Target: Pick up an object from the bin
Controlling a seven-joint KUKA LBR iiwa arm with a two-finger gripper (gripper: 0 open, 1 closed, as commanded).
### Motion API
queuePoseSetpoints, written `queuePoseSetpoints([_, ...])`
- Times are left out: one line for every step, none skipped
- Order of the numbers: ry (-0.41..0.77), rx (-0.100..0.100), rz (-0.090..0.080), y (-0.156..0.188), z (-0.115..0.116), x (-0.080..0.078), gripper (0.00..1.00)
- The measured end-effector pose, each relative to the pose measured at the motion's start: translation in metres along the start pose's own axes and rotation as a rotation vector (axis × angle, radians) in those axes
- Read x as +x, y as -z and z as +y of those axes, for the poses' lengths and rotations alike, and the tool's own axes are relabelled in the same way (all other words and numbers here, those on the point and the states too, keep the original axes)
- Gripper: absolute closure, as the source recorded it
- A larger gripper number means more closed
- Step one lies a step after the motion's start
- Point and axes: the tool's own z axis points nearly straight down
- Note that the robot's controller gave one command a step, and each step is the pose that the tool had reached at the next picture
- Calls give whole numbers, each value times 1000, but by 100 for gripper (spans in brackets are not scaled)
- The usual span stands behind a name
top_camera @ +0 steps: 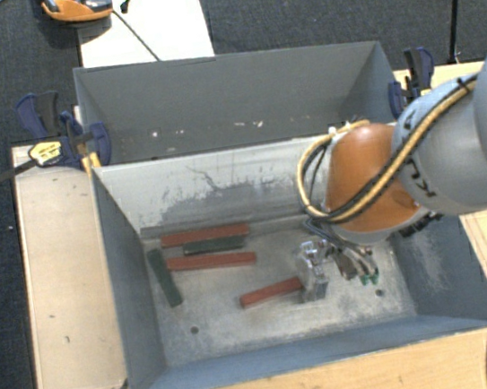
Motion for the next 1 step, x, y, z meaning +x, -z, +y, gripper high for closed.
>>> queuePoseSetpoints([1,0,0,0,0,0,100])
